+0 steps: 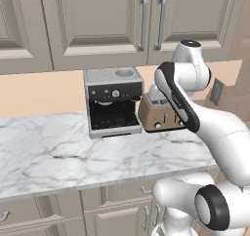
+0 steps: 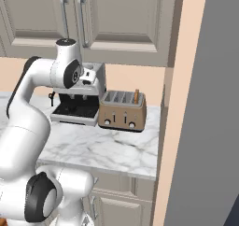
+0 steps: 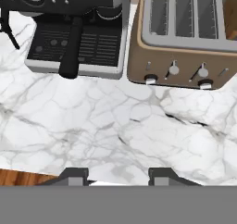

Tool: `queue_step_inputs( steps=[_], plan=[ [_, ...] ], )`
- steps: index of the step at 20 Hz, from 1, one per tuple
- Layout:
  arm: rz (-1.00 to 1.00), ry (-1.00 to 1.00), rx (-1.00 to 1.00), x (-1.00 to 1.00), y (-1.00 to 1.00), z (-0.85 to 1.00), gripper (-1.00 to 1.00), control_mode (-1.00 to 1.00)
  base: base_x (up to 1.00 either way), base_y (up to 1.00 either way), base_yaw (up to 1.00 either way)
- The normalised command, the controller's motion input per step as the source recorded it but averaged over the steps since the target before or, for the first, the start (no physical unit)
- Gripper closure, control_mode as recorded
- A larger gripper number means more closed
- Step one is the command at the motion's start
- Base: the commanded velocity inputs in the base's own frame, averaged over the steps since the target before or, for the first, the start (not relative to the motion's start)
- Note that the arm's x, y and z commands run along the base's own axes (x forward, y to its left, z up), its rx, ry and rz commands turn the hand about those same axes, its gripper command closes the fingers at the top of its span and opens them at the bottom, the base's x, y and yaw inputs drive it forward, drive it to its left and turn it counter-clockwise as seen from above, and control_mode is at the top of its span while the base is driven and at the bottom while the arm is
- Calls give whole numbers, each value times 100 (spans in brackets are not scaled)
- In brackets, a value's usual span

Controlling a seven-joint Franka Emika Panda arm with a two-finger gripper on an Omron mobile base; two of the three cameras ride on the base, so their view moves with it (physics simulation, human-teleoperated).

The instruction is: Start the toaster. Once the lever pops up, take the bread to the plate on the dining counter.

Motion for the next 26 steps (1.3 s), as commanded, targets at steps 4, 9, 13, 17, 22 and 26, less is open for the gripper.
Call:
queue_step_inputs(
  steps=[4, 9, 13, 17, 22, 26],
  plan=[
    [0, 0, 1, 0, -17, -8, -100, -100, 0, 0, 0],
    [0, 0, 4, 0, -43, -22, -100, -100, 0, 0, 0],
    [0, 0, 1, 0, -42, -23, -100, -100, 0, 0, 0],
    [0, 0, 0, 3, -40, -19, -100, -100, 0, 0, 0],
    [0, 0, 0, 14, -32, -11, -100, -100, 0, 0, 0],
    [0, 0, 0, 20, -26, -3, -100, -100, 0, 0, 0]
  ],
)
